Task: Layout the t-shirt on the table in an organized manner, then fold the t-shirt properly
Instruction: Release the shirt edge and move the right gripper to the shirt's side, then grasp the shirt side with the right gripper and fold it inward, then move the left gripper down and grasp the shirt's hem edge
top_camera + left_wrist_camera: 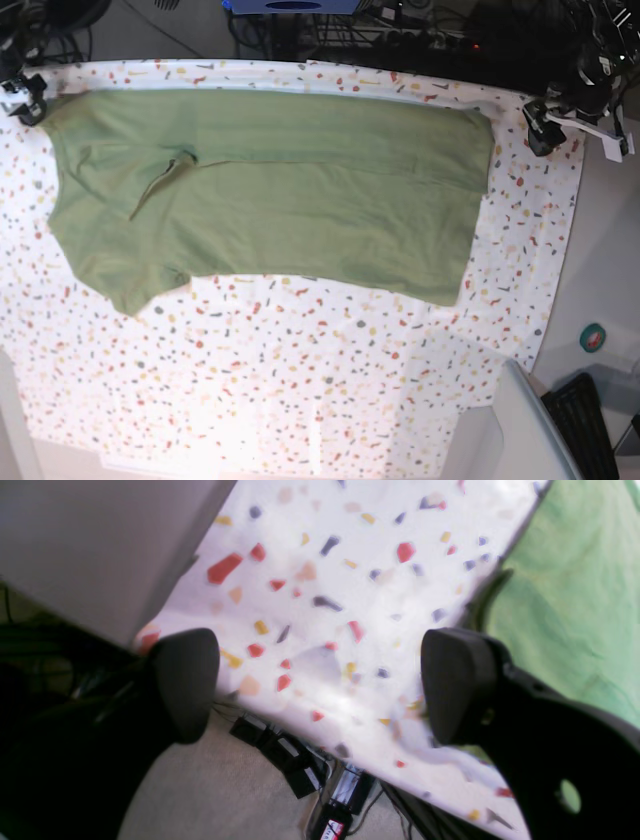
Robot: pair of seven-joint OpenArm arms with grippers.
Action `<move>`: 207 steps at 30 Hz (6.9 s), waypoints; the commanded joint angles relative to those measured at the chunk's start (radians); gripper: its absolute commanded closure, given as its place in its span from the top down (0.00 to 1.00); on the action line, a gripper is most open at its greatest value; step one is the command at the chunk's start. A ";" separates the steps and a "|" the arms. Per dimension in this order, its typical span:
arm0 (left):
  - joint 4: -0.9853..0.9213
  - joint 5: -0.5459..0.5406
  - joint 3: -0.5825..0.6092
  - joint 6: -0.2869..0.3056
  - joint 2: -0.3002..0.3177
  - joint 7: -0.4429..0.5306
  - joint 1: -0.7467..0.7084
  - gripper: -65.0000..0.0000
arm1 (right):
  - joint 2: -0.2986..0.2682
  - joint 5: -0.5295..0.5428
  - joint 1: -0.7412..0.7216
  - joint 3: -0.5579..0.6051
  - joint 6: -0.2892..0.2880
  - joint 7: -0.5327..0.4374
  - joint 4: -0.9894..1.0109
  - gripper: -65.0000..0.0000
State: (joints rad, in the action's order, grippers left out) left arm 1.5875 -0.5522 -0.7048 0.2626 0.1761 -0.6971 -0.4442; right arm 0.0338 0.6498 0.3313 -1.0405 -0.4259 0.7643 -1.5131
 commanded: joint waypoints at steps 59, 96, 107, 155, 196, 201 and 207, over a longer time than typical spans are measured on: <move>0.075 -0.007 -0.102 0.004 0.017 0.023 -0.012 0.46 | -0.440 0.017 -0.881 1.239 0.140 -0.622 1.215 0.30; 0.075 -0.002 -0.095 0.004 0.017 0.023 -0.011 0.46 | -0.348 0.023 -0.418 0.762 0.143 -0.309 0.317 0.00; 0.075 -0.002 -0.095 0.004 0.018 0.023 -0.014 0.46 | -0.277 0.025 -0.309 0.760 0.143 -0.305 0.270 0.00; 0.024 -0.006 -0.097 0.004 0.055 0.023 -0.011 0.46 | -0.343 -0.123 -0.771 0.974 0.422 -0.099 0.738 0.48; -0.034 -0.002 0.075 -0.003 0.122 0.017 0.111 0.46 | -0.312 -0.123 -0.748 0.965 0.427 -0.177 0.800 0.00; -0.224 -0.002 0.158 -0.003 0.165 -0.206 0.413 0.61 | -0.312 -0.123 -0.746 0.965 0.427 -0.177 0.800 0.00; -0.571 -0.001 0.501 -0.003 0.230 -0.209 0.779 0.79 | -0.312 -0.120 -0.746 0.965 0.427 -0.177 0.800 0.00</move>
State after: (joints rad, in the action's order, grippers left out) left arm 0.9943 -0.5529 -0.1925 0.2619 0.3923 -0.9108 0.3248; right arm -0.2657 0.5266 -0.3878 -0.0719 0.0013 0.5961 -0.6983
